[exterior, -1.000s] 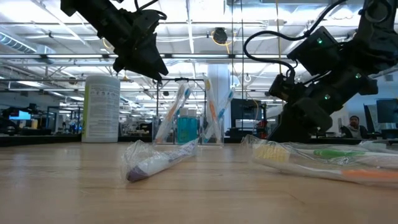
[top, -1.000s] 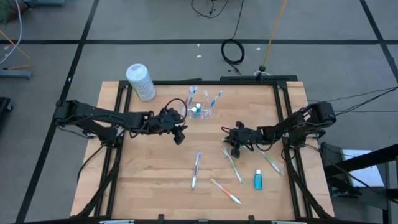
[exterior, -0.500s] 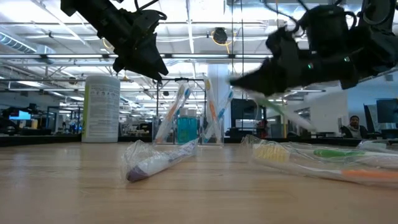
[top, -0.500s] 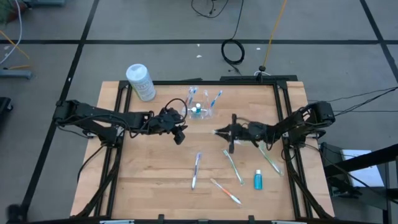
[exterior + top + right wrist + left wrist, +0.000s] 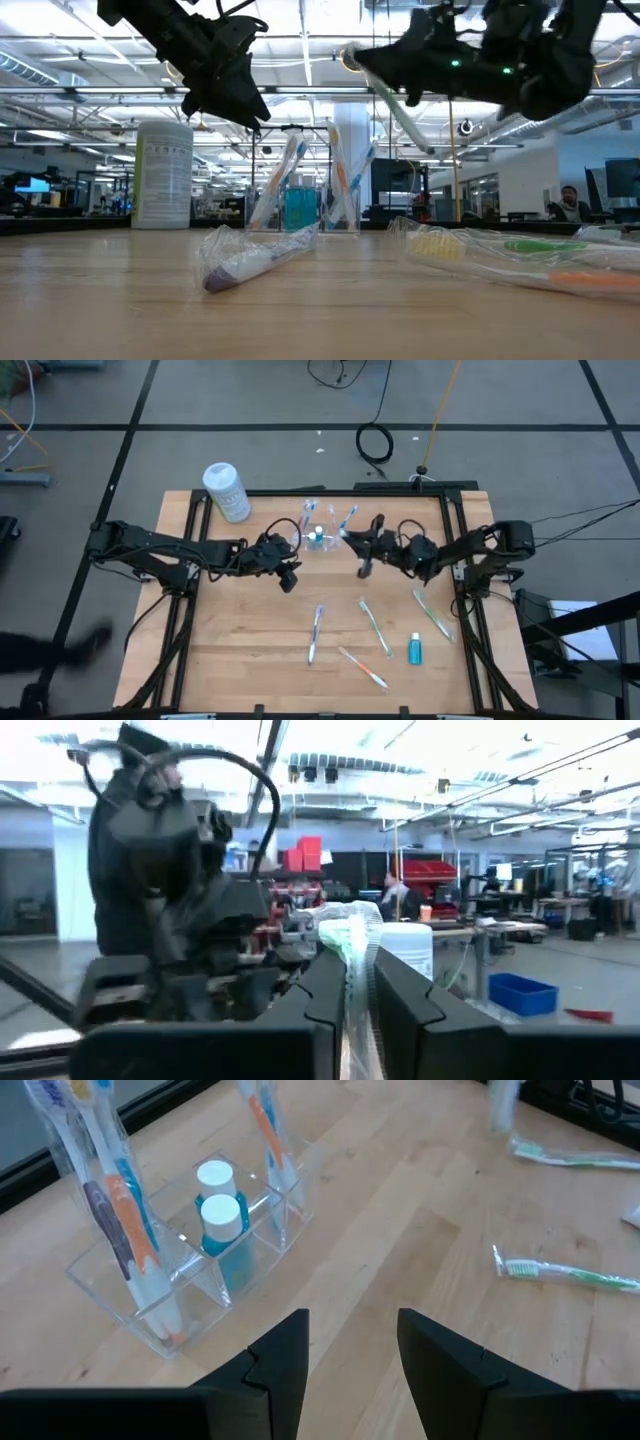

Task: Pick & Place toothbrushing station
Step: Put the top green toothbrush into the transparent organizer

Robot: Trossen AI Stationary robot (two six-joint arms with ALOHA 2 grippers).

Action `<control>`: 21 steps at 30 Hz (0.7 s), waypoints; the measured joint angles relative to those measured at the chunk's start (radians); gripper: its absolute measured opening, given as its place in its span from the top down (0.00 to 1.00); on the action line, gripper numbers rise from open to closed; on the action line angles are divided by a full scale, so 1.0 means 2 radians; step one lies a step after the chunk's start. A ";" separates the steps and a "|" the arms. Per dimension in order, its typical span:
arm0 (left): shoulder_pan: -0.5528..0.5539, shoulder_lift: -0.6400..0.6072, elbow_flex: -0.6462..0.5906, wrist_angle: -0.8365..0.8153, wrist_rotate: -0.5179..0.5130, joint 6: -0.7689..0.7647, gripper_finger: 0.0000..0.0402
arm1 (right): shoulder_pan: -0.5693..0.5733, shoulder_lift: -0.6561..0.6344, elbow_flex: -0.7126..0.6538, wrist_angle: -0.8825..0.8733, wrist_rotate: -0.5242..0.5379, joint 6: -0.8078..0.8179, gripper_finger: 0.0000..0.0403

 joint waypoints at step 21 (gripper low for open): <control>0.000 0.000 0.000 0.000 0.000 -0.002 0.60 | -0.071 0.180 0.201 0.017 -0.025 -0.114 0.95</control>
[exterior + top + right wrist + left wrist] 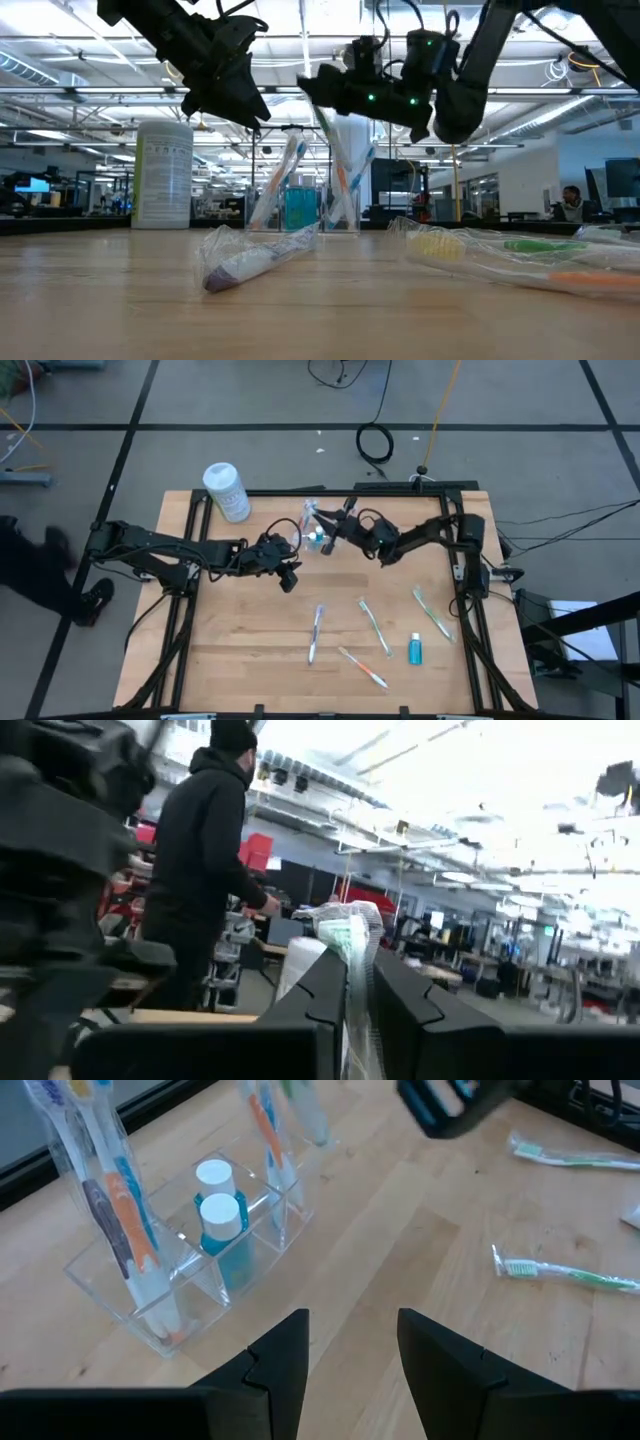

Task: Pick & Place toothbrushing station
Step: Put the top green toothbrush into the transparent organizer

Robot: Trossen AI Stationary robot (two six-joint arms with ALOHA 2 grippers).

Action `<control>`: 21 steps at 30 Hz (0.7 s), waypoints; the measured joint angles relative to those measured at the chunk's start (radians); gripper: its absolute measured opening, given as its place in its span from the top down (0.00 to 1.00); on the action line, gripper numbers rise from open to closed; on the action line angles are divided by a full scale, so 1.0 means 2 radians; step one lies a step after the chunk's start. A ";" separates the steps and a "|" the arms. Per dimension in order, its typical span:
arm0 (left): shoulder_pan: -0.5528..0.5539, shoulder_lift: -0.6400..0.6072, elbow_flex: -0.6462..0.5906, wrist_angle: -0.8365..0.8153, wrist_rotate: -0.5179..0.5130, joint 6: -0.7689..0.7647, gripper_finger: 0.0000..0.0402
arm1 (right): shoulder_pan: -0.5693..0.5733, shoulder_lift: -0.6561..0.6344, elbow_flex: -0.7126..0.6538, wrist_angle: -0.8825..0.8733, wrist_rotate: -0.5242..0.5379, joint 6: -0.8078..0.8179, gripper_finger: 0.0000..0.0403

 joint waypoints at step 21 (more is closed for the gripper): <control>0.000 0.000 0.000 -0.001 0.000 0.003 0.60 | -0.023 0.043 -0.032 0.002 0.067 0.035 0.95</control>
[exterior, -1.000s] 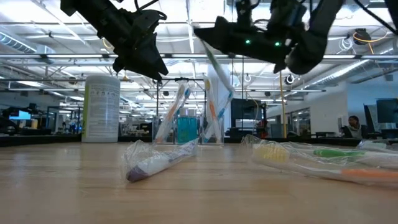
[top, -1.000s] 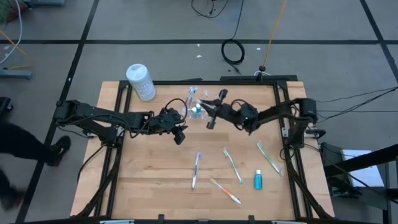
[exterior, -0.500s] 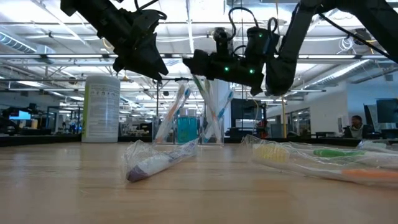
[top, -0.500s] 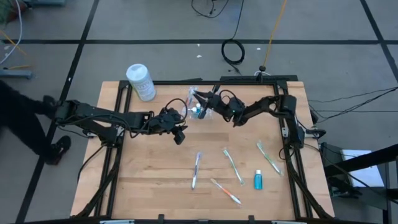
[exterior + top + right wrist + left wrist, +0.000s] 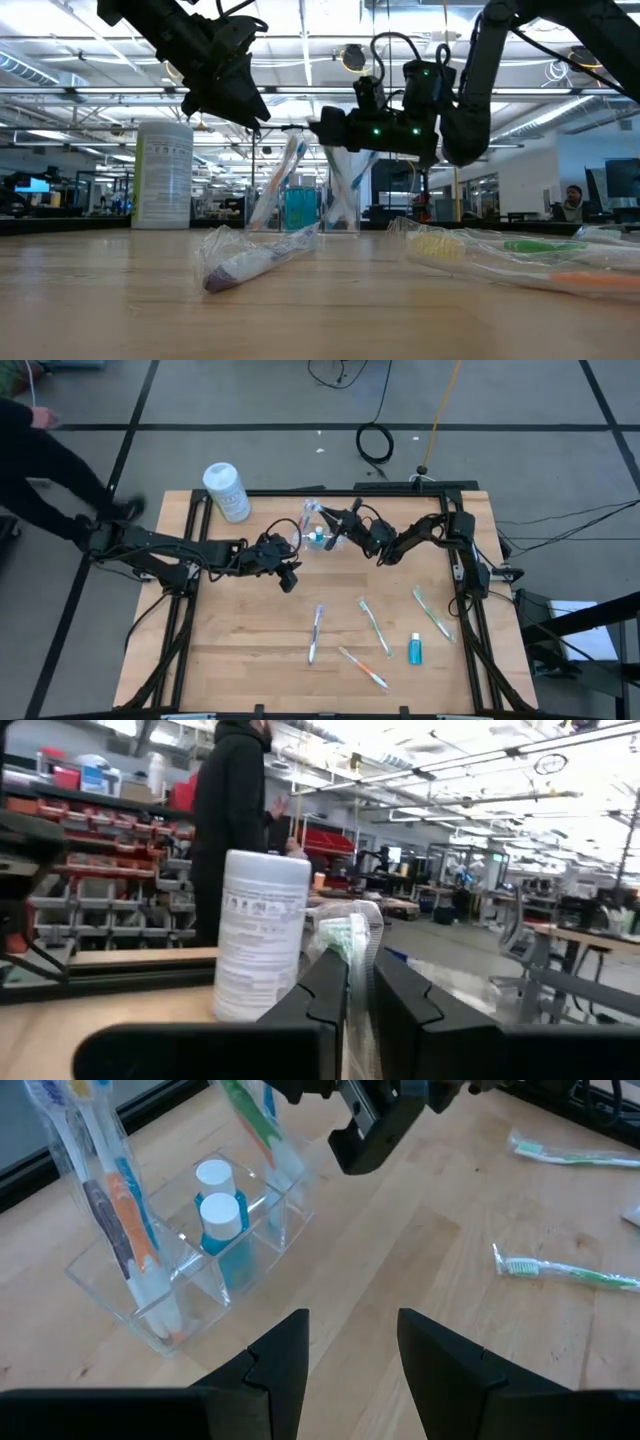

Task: Pick & Place toothbrushing station
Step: Put the top green toothbrush into the transparent organizer

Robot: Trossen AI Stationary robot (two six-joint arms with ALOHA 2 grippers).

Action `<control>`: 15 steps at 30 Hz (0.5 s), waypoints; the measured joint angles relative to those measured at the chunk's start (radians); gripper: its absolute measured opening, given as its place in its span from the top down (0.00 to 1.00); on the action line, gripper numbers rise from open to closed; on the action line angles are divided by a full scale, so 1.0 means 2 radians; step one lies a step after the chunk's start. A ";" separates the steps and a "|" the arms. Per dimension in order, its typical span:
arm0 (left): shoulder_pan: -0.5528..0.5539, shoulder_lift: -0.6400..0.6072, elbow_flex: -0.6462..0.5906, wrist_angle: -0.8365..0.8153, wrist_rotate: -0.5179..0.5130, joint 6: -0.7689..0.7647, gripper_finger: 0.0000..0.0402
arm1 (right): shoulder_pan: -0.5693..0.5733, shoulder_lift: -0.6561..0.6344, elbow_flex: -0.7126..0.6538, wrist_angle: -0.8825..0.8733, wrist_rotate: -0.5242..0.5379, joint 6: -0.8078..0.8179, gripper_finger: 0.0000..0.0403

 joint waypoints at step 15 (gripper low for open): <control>0.000 0.000 0.000 0.000 0.000 -0.001 0.60 | 0.014 -0.005 -0.027 0.000 0.000 -0.034 0.92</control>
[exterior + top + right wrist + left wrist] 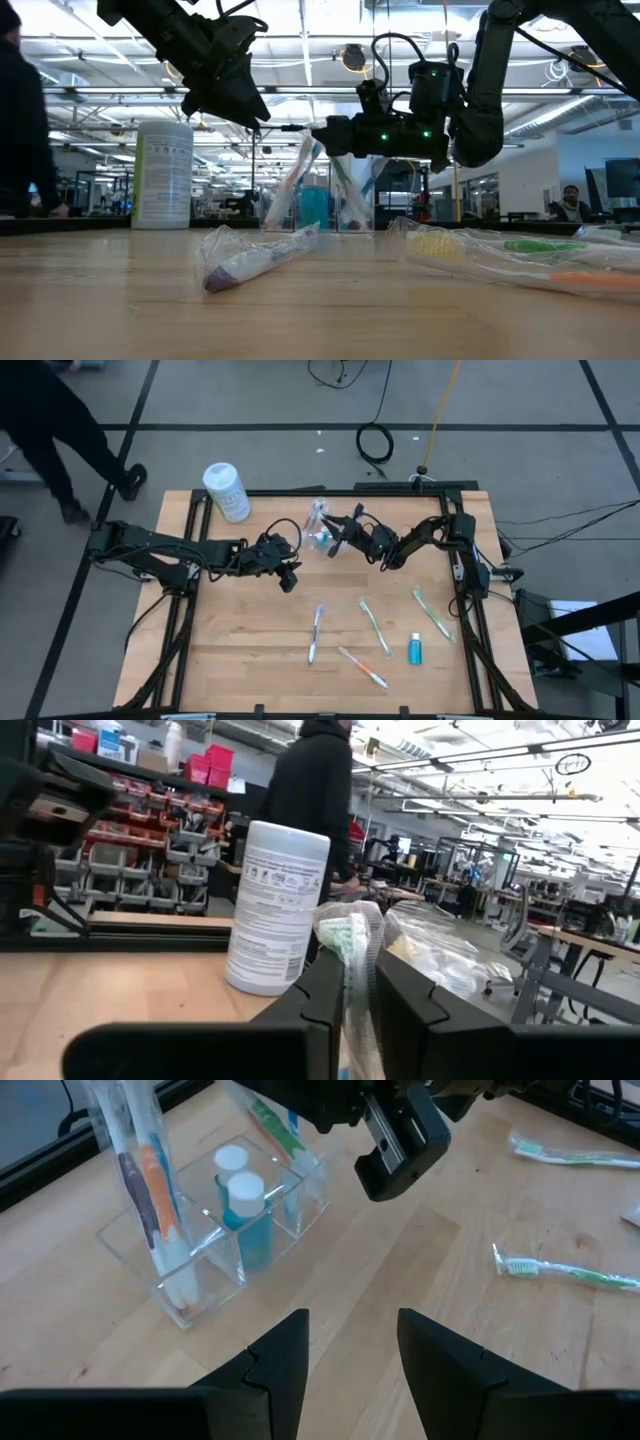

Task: Pick & Place toothbrushing station
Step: Put the top green toothbrush into the transparent organizer

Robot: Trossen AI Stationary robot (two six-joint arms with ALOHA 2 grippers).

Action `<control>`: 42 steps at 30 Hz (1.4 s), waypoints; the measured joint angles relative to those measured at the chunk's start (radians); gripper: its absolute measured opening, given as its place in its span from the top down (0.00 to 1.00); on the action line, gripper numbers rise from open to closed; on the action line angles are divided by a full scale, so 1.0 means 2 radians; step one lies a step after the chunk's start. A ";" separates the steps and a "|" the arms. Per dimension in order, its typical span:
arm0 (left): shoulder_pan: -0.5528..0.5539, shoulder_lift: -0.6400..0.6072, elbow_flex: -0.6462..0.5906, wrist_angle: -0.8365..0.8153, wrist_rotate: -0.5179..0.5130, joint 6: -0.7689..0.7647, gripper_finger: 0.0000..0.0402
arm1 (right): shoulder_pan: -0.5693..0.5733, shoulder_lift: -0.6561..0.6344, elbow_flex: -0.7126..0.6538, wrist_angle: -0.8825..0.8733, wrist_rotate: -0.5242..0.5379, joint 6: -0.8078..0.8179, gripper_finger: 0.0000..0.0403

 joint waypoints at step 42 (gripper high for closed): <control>0.000 0.000 0.000 0.001 0.002 -0.016 0.60 | 0.120 -0.065 -0.019 -0.051 0.381 -0.185 0.67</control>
